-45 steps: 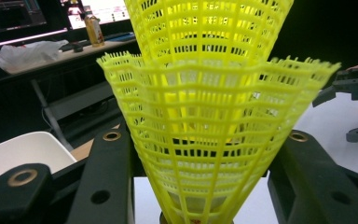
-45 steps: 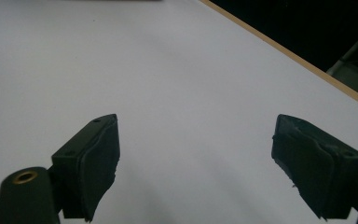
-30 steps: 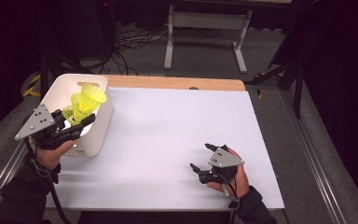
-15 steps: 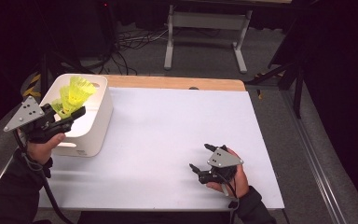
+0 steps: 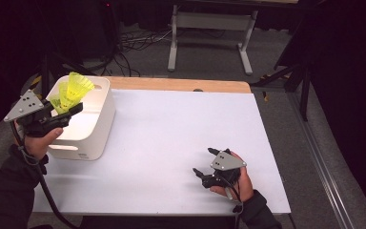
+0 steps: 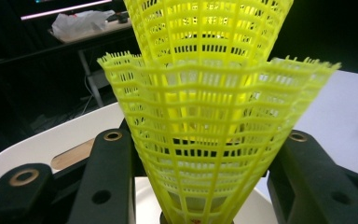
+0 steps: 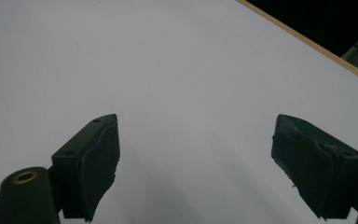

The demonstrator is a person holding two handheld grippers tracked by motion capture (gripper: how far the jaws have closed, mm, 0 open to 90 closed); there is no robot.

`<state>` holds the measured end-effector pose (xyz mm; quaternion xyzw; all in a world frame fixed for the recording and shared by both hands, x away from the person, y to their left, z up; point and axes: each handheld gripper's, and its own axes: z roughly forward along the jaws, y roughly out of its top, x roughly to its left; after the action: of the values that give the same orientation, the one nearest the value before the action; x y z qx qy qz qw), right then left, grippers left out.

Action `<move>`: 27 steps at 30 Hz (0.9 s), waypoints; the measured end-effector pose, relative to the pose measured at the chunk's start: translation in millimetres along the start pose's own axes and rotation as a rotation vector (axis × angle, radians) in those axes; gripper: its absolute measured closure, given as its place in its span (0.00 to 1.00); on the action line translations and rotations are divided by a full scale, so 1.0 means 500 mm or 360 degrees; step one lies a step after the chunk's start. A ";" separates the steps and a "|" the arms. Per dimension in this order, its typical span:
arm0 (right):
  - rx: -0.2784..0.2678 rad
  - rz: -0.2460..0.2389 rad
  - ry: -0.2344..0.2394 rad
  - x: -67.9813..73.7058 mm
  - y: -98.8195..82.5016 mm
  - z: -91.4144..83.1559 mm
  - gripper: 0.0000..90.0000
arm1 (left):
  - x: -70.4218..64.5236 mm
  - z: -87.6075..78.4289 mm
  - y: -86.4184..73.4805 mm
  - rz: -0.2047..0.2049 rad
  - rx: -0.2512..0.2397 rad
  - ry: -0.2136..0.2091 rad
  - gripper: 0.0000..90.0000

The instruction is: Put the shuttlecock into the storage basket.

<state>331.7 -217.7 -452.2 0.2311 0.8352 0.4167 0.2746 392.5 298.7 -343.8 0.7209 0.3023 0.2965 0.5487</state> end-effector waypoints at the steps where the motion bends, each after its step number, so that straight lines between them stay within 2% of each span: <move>1: 0.0005 0.0004 0.0003 0.000 0.000 0.001 0.18 | 0.003 0.003 0.000 -0.0014 0.0008 -0.0005 0.63; 3: 0.0000 0.0016 0.0013 0.000 -0.001 0.002 0.18 | 0.011 0.008 0.004 -0.0015 0.0028 -0.0006 0.63; 5: 0.0003 0.0015 0.0018 -0.001 -0.001 0.003 0.18 | 0.019 0.011 0.010 -0.0030 0.0036 -0.0034 0.63; 6: 0.0006 0.0014 0.0019 0.000 -0.001 0.004 0.18 | 0.020 0.012 0.013 -0.0009 0.0047 -0.0015 0.63; 10: 0.0011 0.0018 0.0024 -0.001 -0.001 0.006 0.18 | 0.029 0.016 0.027 0.0003 0.0057 -0.0002 0.63; 19: 0.0043 0.0022 0.0029 -0.001 -0.003 0.011 0.18 | 0.054 0.035 0.039 -0.0018 0.0110 0.0025 0.63; 22: 0.0047 0.0028 0.0032 -0.002 -0.004 0.012 0.18 | 0.064 0.045 0.037 -0.0016 0.0170 0.0037 0.63; 27: 0.0076 0.0025 0.0038 -0.002 -0.005 0.016 0.19 | 0.075 0.057 0.037 -0.0013 0.0230 0.0017 0.63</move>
<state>337.3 -214.8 -458.1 0.2392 0.8464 0.4014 0.2557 440.2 305.8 -328.5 0.7557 0.3289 0.2755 0.4948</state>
